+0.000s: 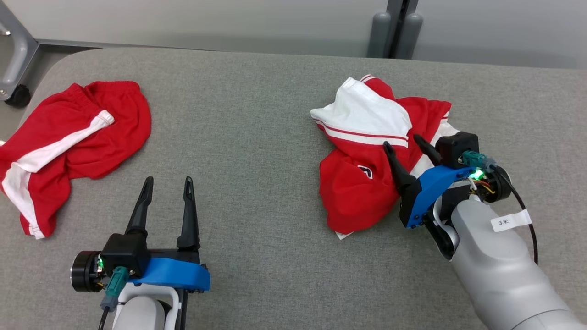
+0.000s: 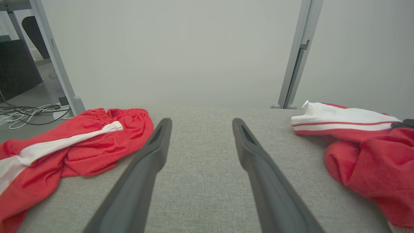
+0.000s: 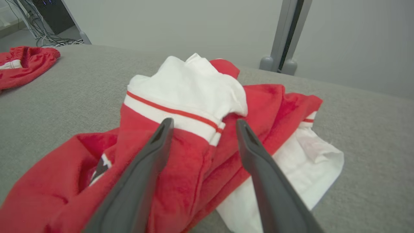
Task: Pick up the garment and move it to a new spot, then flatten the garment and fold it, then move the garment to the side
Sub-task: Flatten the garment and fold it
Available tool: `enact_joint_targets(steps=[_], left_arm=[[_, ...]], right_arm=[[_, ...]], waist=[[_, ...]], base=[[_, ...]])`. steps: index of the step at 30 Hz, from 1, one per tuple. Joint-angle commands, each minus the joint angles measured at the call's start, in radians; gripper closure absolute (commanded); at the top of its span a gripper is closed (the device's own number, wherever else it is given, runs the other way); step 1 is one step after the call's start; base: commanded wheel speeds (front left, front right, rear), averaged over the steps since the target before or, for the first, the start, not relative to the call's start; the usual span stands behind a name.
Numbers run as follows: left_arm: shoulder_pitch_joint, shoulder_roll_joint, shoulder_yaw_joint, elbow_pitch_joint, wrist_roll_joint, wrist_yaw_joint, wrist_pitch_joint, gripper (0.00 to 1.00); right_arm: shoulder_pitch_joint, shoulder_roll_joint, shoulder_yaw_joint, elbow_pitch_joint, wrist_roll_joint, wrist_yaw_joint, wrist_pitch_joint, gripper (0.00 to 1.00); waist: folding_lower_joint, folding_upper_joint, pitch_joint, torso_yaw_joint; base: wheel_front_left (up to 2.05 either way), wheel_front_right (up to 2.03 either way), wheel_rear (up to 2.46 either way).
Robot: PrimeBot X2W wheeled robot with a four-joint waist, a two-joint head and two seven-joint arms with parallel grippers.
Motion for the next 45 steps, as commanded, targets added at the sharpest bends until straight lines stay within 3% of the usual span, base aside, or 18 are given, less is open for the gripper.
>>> enact_joint_targets(steps=[1,9,10,11,21,34,39,45], left_arm=[[-0.015,-0.001,-0.008,0.002,-0.008,0.007,-0.003,0.00],[-0.027,-0.001,-0.035,0.009,-0.026,0.017,-0.003,0.00],[-0.027,-0.001,-0.036,0.009,-0.027,0.018,-0.003,0.00],[-0.026,-0.001,-0.038,0.010,-0.027,0.018,-0.003,0.00],[0.004,0.000,-0.041,0.022,-0.027,0.015,-0.003,0.00],[0.056,-0.001,-0.026,0.018,-0.014,0.000,-0.003,0.00],[0.056,0.000,-0.029,0.014,-0.020,0.005,-0.003,0.00],[0.054,-0.001,-0.031,0.015,-0.033,0.007,-0.003,0.00]], right_arm=[[-0.016,-0.002,0.012,0.023,0.014,0.000,-0.001,0.00],[0.000,0.019,0.116,0.064,0.133,0.000,-0.011,0.01],[0.003,0.020,0.129,0.064,0.144,0.000,-0.013,0.69],[0.007,0.020,0.144,0.064,0.159,0.000,-0.015,1.00],[0.034,-0.048,0.188,0.007,0.242,0.000,-0.044,1.00],[0.220,-0.251,-0.113,-0.288,0.176,0.000,-0.045,1.00],[0.249,-0.250,-0.211,-0.390,0.121,0.000,-0.045,1.00],[0.248,-0.179,-0.143,-0.503,0.066,0.000,-0.045,1.00]], waist=[[-0.0001,-0.0002,0.009,0.010],[-0.0001,-0.0002,0.015,0.023],[-0.0001,-0.0002,0.014,0.023],[-0.0001,-0.0002,0.012,0.023],[-0.0001,-0.0002,-0.031,0.004],[-0.0001,-0.0002,-0.111,-0.068],[-0.0001,-0.0002,-0.112,-0.080],[-0.0001,-0.0002,-0.118,-0.075]], base=[[0.00,0.00,0.00],[0.00,0.00,0.00],[0.00,0.00,0.00],[0.00,0.00,0.00],[0.00,0.00,0.00],[0.00,0.00,0.00],[0.00,0.00,0.00],[0.00,0.00,0.00]])
